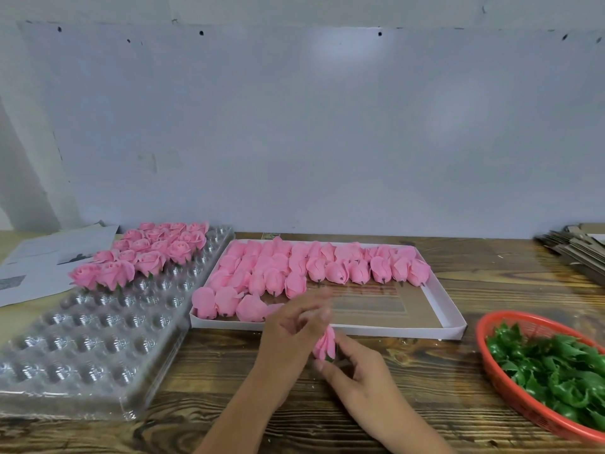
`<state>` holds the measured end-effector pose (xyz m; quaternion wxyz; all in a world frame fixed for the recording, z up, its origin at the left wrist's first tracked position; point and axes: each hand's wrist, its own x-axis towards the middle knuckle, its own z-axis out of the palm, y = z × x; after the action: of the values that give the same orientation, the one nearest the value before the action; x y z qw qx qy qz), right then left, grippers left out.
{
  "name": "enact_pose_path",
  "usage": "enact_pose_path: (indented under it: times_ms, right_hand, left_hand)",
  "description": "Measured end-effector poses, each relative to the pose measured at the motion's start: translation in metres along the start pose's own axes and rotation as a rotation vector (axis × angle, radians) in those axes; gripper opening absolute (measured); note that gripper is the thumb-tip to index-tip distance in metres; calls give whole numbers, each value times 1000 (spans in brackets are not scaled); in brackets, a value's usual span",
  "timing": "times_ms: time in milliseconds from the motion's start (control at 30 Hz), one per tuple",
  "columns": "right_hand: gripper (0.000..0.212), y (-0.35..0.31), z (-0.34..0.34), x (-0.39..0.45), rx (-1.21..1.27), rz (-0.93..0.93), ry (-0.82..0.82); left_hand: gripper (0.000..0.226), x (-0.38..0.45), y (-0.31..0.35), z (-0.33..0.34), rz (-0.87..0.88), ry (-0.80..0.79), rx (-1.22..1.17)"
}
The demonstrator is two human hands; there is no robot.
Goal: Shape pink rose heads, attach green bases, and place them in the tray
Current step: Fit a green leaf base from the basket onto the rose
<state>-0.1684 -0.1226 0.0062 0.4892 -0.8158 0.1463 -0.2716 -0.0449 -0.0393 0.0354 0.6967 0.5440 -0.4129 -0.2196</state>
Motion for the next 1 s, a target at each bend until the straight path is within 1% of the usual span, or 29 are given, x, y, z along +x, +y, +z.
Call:
enact_pose_path:
  times_ms: [67, 167, 233, 333, 433, 533, 600, 633, 667, 733, 800, 867, 967, 1000]
  right_hand:
    - [42, -1, 1, 1, -17, 5, -18]
    - [46, -1, 1, 0, -18, -15, -10]
    - [41, -1, 1, 0, -15, -23, 7]
    - [31, 2, 0, 0, 0, -15, 30]
    - [28, 5, -1, -1, 12, -22, 49]
    - [23, 4, -2, 0, 21, -35, 81]
    - [25, 3, -2, 0, 7, -32, 90]
    - [25, 3, -3, 0, -6, -24, 79]
    - [27, 4, -3, 0, -21, -17, 58]
    - [29, 3, -2, 0, -42, -10, 13]
    - [31, 1, 0, -1, -62, -7, -9]
    - [31, 2, 0, -2, -76, 7, -16]
    - [27, 5, -1, -2, -78, 23, -9]
    - [27, 5, -1, -2, -73, 24, -4]
  left_hand:
    - [12, 0, 0, 0, 2, -3, 44]
    - [11, 0, -3, 2, -14, -22, 77]
    - [10, 0, -3, 2, -19, -46, 92]
    - [10, 0, -4, 2, 20, -88, 152]
    - [26, -1, -7, 2, -9, -121, 189]
    - [47, -3, -10, 1, -77, -210, 234]
    - [63, -2, -10, 0, -65, -191, 265]
    - [65, -1, -8, 0, -40, -154, 262]
    - [60, -1, -7, 0, -7, -116, 245]
    - [41, -1, -2, 1, 44, -60, 202]
    - [24, -2, 1, 3, 53, -50, 170]
    - [19, -5, 0, 6, 42, -69, 189]
    - [21, -5, -3, 8, 34, -92, 210]
    - [17, -4, -4, 7, 28, -94, 206]
